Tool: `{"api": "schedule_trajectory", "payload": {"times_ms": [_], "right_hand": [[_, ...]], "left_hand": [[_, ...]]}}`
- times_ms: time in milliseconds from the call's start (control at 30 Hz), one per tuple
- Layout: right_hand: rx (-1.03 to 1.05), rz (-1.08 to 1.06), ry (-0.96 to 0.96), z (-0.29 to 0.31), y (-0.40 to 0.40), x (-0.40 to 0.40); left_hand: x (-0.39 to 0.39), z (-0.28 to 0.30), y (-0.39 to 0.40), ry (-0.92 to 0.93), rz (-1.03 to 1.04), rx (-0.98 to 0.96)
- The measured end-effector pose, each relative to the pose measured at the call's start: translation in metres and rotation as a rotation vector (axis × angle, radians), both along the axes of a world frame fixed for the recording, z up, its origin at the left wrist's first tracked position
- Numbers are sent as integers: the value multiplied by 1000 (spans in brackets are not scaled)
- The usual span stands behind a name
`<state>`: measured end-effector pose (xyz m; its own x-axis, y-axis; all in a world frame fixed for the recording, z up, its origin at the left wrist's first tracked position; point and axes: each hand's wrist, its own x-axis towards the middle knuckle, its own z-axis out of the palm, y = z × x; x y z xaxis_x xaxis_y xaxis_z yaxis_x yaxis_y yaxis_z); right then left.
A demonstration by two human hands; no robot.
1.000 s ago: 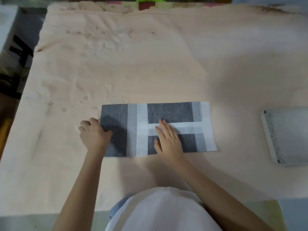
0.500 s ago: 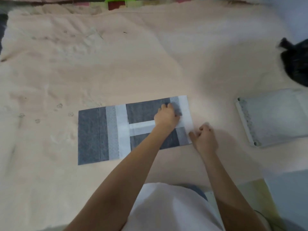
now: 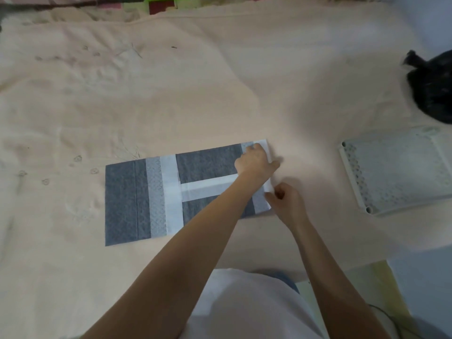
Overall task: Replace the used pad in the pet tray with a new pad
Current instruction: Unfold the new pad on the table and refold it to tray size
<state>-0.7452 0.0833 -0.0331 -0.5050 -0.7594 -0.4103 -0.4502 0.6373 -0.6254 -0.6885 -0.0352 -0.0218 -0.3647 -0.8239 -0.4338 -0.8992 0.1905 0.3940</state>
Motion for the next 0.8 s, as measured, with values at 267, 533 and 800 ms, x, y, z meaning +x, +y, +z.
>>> {"api": "schedule_trajectory", "payload": {"times_ms": [267,533,800], "right_hand": [[-68,113,62,19,-2,11],[-114,168,22,37,-4,30],[-193,526,169,46,-21,94]], "left_hand": [[-5,12,-8,-82,-25,-40],[34,17,-20,163,177,16],[147,8,-41,493,578,320]]}}
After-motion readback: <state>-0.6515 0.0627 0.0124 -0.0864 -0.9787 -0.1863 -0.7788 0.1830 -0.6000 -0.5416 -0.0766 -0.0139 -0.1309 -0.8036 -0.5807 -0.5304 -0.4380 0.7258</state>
